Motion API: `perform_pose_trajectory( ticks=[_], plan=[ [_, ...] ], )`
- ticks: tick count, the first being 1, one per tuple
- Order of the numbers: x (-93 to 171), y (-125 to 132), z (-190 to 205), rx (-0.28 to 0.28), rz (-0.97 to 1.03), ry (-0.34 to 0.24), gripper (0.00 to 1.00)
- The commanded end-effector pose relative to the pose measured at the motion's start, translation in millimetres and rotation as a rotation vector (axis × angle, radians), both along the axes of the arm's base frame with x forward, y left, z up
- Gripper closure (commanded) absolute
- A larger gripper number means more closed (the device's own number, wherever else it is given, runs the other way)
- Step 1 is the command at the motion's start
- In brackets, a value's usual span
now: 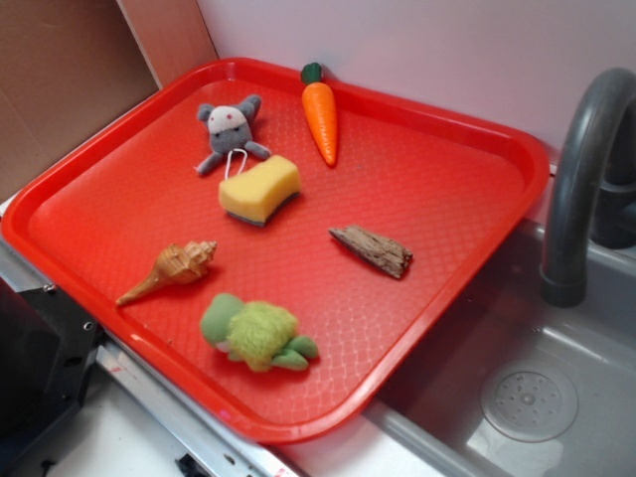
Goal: Grab the wood chip.
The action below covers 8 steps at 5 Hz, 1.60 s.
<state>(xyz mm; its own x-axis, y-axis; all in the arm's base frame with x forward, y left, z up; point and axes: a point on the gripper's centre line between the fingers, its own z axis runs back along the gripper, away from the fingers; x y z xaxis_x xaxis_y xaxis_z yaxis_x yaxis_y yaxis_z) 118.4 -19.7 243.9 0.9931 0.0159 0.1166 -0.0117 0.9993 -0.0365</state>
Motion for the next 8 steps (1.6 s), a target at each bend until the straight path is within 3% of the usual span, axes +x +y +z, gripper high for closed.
perform_pose_trajectory(
  ticks=[1,2,3,4,5,6,8],
  plan=[
    [0,0,0,0.0,0.0,0.0,0.0],
    [27,-14,-4,0.082,-0.227,-0.019,0.0],
    [42,-26,-9,0.112,-0.362,-0.025,0.0],
    [63,-51,-24,0.201,-0.616,0.006,0.0],
    [76,-75,-48,0.296,-0.859,0.063,0.0],
    [97,-93,-73,0.319,-1.056,0.145,0.0],
    [124,-110,-127,0.376,-1.189,0.239,0.0]
  ],
)
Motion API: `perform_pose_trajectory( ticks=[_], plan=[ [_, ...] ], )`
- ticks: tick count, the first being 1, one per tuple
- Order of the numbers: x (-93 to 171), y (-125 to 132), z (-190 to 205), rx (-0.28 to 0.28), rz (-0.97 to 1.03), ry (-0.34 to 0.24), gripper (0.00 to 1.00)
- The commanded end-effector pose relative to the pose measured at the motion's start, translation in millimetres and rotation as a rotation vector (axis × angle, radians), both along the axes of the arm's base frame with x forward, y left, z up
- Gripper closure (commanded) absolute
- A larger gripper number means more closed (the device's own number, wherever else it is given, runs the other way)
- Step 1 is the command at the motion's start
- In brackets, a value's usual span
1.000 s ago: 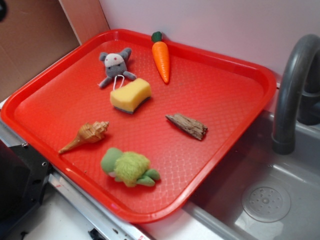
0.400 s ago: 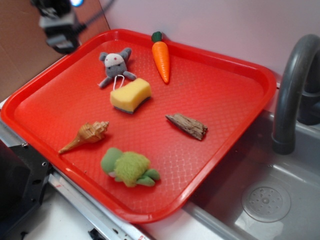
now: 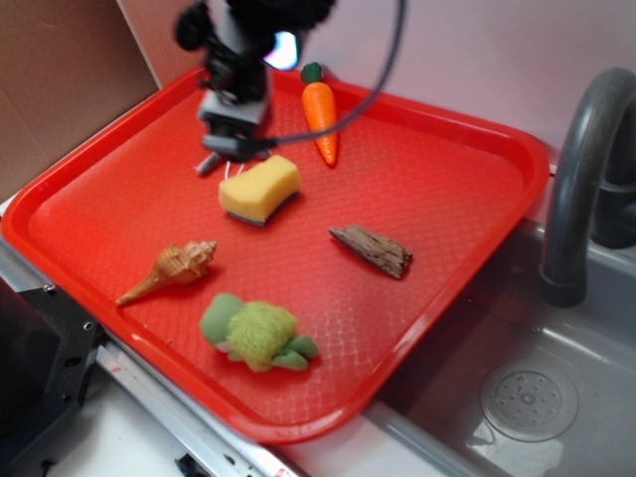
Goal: Grab the wood chip.
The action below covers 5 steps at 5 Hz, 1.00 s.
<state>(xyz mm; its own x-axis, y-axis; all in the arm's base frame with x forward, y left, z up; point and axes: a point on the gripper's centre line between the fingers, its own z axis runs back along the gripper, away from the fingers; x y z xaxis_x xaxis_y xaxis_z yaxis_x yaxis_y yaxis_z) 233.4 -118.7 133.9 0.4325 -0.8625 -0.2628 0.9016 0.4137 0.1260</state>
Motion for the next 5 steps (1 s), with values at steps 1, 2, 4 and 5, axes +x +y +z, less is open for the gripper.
perform_pose_trajectory(
  ticks=[1,2,4,5],
  plan=[
    [10,-16,-45,0.05,-0.129,0.024,0.0],
    [10,-18,-65,0.086,-0.141,0.033,0.0],
    [2,-17,-95,0.133,-0.195,0.065,0.0],
    [3,-19,-106,0.139,-0.215,0.067,0.0]
  ],
)
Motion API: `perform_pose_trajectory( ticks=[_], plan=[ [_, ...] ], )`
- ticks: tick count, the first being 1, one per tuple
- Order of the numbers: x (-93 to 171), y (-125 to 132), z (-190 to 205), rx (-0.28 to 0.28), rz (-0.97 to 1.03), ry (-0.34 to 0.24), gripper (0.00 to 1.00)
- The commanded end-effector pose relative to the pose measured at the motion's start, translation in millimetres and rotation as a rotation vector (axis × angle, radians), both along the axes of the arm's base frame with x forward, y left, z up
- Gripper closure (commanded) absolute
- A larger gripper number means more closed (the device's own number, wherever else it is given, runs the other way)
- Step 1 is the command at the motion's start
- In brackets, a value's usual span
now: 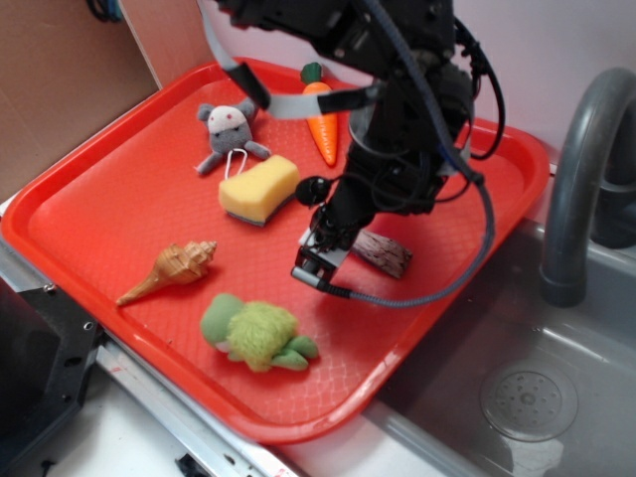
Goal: Grab the wood chip.
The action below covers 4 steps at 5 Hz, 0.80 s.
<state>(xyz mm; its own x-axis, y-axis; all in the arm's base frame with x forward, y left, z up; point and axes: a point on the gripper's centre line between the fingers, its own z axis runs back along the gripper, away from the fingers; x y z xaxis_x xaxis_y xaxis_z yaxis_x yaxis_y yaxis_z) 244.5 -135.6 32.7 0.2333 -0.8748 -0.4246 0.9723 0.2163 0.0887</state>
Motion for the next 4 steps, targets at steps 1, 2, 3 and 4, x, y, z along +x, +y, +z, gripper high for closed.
perform_pose_trajectory(
  ticks=[1,2,3,4],
  plan=[
    [-2,-6,-13,-0.028,-0.009,-0.019,0.0],
    [1,-4,-15,-0.051,-0.021,0.014,1.0],
    [-1,5,-6,-0.127,0.044,0.001,1.0],
    [0,5,-1,-0.136,0.045,0.003,1.0]
  ],
)
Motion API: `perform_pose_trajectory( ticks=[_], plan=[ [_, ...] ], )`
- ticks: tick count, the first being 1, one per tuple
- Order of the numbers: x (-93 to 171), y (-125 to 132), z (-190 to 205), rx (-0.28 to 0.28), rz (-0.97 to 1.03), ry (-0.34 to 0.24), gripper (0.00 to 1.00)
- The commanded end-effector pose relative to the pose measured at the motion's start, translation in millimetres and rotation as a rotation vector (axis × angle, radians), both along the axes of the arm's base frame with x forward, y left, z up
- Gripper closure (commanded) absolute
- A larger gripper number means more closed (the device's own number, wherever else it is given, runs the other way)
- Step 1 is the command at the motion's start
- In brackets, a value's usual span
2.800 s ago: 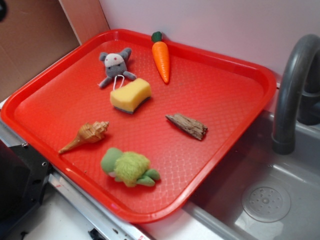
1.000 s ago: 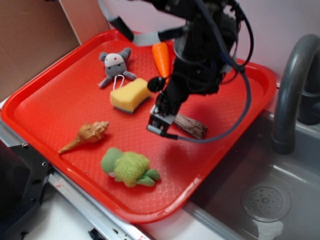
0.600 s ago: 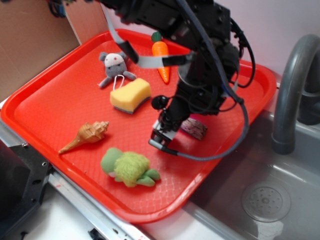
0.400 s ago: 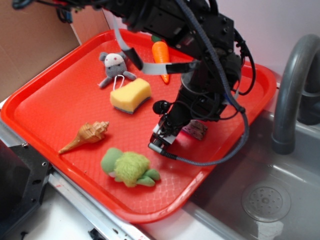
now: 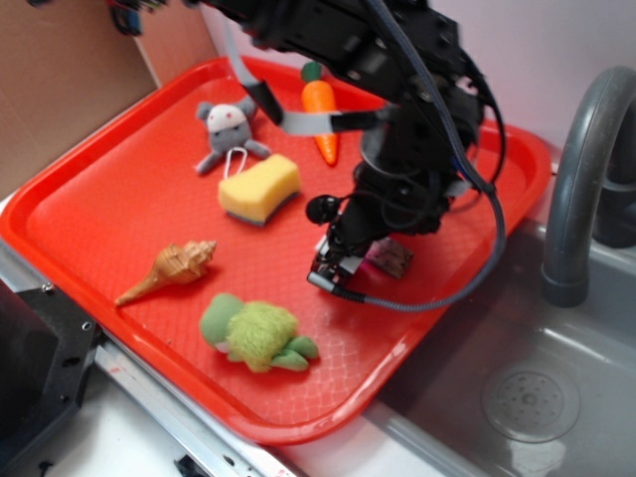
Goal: Grab the wood chip.
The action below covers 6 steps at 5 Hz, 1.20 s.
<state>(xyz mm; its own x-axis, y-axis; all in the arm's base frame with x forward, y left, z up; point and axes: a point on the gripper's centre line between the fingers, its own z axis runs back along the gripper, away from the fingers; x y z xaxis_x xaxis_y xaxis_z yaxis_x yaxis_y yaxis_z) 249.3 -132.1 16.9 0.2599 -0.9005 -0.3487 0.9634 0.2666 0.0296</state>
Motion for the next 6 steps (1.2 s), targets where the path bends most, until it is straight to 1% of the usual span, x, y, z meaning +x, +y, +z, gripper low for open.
perform_pose_trajectory(
  ticks=[1,2,3,4,5,6],
  plan=[
    [-4,7,27,-0.05,0.148,-0.08,1.0],
    [-4,27,73,-0.124,0.392,-0.21,1.0],
    [-10,44,110,-0.147,0.642,-0.263,1.0],
    [-31,60,141,-0.13,0.889,-0.313,1.0],
    [-49,65,167,-0.12,1.142,-0.312,1.0],
    [-54,58,182,-0.158,1.335,-0.374,1.0]
  ],
)
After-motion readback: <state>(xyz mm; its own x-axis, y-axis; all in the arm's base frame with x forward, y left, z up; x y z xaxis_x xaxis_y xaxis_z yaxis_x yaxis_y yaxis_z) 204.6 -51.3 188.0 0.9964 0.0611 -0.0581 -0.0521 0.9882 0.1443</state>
